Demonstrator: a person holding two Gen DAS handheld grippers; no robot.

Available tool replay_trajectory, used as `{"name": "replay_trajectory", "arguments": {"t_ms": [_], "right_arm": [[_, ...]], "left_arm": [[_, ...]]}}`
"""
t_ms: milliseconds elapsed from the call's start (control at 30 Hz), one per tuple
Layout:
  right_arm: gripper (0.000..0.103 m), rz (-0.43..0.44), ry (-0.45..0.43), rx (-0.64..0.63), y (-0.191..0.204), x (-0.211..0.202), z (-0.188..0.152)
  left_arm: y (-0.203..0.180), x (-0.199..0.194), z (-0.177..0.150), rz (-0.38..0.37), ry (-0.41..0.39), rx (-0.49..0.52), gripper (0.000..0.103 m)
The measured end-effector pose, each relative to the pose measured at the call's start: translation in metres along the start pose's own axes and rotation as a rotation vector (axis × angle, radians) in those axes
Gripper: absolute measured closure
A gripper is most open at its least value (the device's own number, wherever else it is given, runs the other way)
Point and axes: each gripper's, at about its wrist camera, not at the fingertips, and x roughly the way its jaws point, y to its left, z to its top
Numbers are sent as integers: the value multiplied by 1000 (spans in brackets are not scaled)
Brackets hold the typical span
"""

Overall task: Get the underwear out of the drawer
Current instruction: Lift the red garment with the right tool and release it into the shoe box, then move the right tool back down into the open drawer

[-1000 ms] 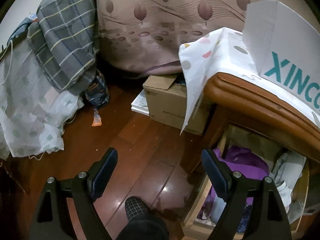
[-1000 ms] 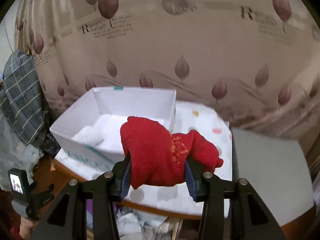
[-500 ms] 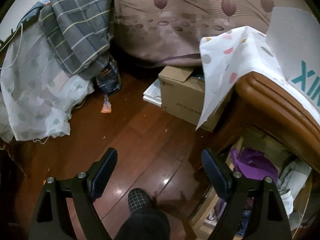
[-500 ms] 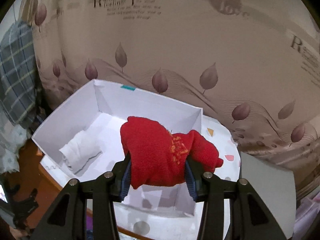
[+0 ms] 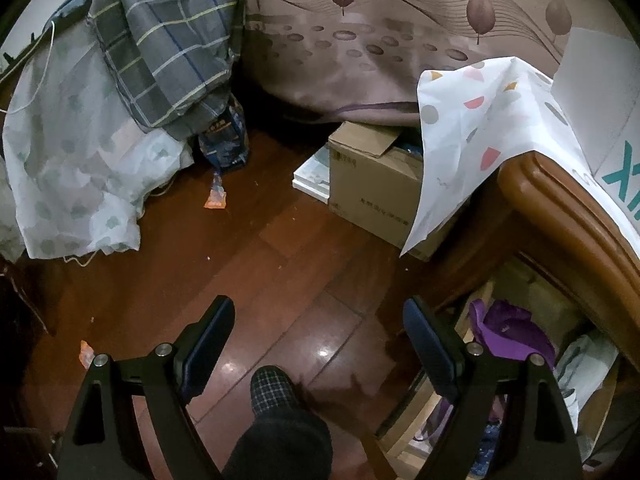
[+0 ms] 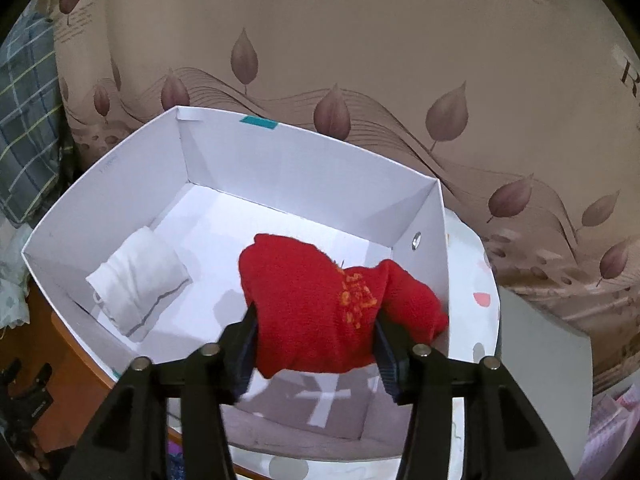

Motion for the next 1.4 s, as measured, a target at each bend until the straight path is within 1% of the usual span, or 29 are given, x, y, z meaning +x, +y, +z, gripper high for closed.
{"name": "replay_trajectory", "arguments": {"t_ms": [33, 100, 167, 233, 367, 467, 567, 600, 633, 733, 800, 833, 933, 1000, 1067, 1167, 1200, 1233, 1333, 1400], "right_arm": [[44, 2, 1, 3, 0, 1, -1], [40, -3, 3, 8, 1, 3, -1], [39, -11, 1, 9, 2, 3, -1], [35, -25, -16, 13, 1, 0, -1], [35, -9, -44, 33, -6, -18, -2], [35, 51, -67, 42, -12, -43, -14], [35, 98, -71, 13, -16, -72, -40], [35, 125, -58, -2, -17, -81, -55], [35, 134, -49, -10, -17, -85, -63], [35, 178, 17, -41, -19, -92, -104], [35, 183, 92, -82, -17, -87, -133], [35, 184, 121, -103, -14, -83, -145], [35, 195, 233, -183, -7, -62, -184], [35, 214, 318, -215, -2, -40, -204], [35, 208, 383, -250, 3, -17, -219], [35, 207, 455, -276, 7, 13, -231], [35, 207, 494, -289, 8, 28, -236], [35, 200, 505, -296, 9, 34, -238], [35, 169, 556, -327, 13, 65, -249], [35, 164, 587, -344, 16, 80, -256]], "left_arm": [[0, 0, 0, -1, 2, 0, 19], [-1, 0, 0, 1, 0, 2, 19], [-2, 0, 0, -2, -2, 3, 19], [-1, 0, -1, -5, -1, 3, 19], [-2, -1, -1, -20, -3, 12, 19], [-7, -3, -2, -44, -8, 28, 19], [-13, -7, -3, -79, -17, 46, 18], [-16, -7, -3, -90, -17, 53, 17], [-20, -9, -5, -113, -18, 71, 17], [-33, -14, -9, -131, -39, 130, 16], [-40, -18, -12, -135, -53, 166, 16], [-44, -19, -13, -152, -56, 185, 16], [-51, -22, -15, -192, -53, 212, 16], [-55, -23, -16, -214, -52, 228, 16], [-57, -23, -17, -232, -49, 238, 15], [-60, -23, -18, -278, -22, 240, 15], [-60, -23, -19, -281, -20, 239, 15], [-60, -24, -19, -277, -23, 237, 15], [-56, -24, -16, -223, -46, 223, 15], [-50, -20, -13, -216, -34, 190, 14]]}}
